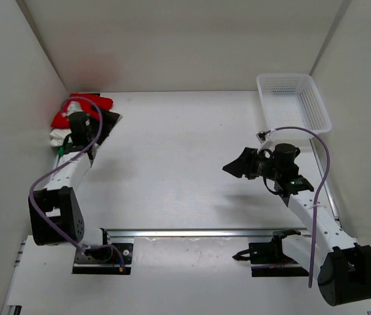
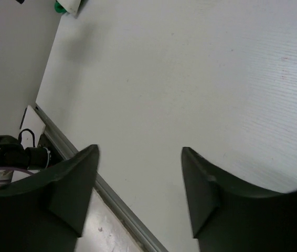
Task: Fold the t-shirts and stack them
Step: Put the neatly folded tshirt into the corner of the board with the left arm
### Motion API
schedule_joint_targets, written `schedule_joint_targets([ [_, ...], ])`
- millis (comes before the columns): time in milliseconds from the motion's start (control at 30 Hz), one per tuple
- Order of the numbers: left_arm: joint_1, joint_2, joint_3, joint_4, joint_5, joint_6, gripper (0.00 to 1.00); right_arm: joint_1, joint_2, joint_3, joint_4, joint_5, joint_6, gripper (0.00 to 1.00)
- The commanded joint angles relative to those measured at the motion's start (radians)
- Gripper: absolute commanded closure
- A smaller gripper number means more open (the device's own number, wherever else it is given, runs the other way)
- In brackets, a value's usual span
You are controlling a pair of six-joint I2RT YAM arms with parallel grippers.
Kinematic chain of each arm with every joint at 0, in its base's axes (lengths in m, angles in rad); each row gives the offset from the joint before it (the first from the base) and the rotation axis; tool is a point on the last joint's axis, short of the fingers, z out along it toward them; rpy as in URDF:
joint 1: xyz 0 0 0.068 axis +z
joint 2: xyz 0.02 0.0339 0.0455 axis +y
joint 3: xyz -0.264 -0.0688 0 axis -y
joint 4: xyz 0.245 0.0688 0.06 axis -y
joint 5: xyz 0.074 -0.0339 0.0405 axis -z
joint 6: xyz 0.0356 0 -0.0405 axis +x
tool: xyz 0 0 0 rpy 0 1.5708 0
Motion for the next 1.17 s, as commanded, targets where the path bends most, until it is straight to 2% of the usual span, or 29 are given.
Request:
schedule_joint_targets([
  [0,-0.255,-0.03,0.064,-0.04,-0.002,0.136,0.01,0.05,-0.01,-0.003,0.007,0.097,-0.025,0.43],
  [33,-0.356,-0.005,0.084,-0.081,-0.033,0.163,0.01,0.063,-0.01,0.006,-0.021,0.121,-0.032,0.49],
  [67,-0.401,0.004,0.108,-0.136,-0.045,0.211,0.02,0.087,-0.002,0.018,-0.041,0.179,-0.036,0.02],
  [133,-0.539,0.038,0.124,-0.207,-0.067,0.252,0.01,0.116,0.004,0.028,-0.078,0.217,-0.053,0.01],
  [200,-0.575,0.046,0.084,-0.202,0.002,0.238,0.01,0.142,0.004,0.022,-0.067,0.204,-0.049,0.01],
  [267,-0.575,0.008,0.002,-0.098,0.118,0.206,0.01,0.162,-0.022,0.0,-0.032,0.215,-0.045,0.01],
  [333,-0.57,-0.035,-0.095,-0.051,0.148,0.194,0.02,0.188,-0.053,-0.034,0.012,0.209,-0.047,0.01],
  [433,-0.555,-0.112,-0.206,-0.071,0.192,0.232,0.01,0.216,-0.111,-0.099,0.072,0.229,0.0,0.01],
  [567,-0.517,-0.261,-0.331,-0.059,0.217,0.253,0.01,0.202,-0.107,-0.146,0.097,0.23,0.016,0.0],
  [633,-0.505,-0.318,-0.359,-0.073,0.203,0.261,0.02,0.215,-0.087,-0.117,0.071,0.23,0.002,0.01],
  [767,-0.515,-0.367,-0.367,-0.082,0.182,0.269,0.01,0.345,-0.076,-0.037,0.007,0.402,-0.05,0.01],
  [867,-0.511,-0.352,-0.366,-0.065,0.206,0.252,0.01,0.408,-0.111,-0.029,0.048,0.473,-0.084,0.01],
  [967,-0.503,-0.339,-0.364,-0.06,0.206,0.258,0.01,0.406,-0.12,-0.028,0.089,0.458,-0.093,0.01],
  [1133,-0.497,-0.327,-0.352,-0.056,0.197,0.256,0.01,0.414,-0.082,-0.02,0.068,0.488,-0.073,0.01],
])
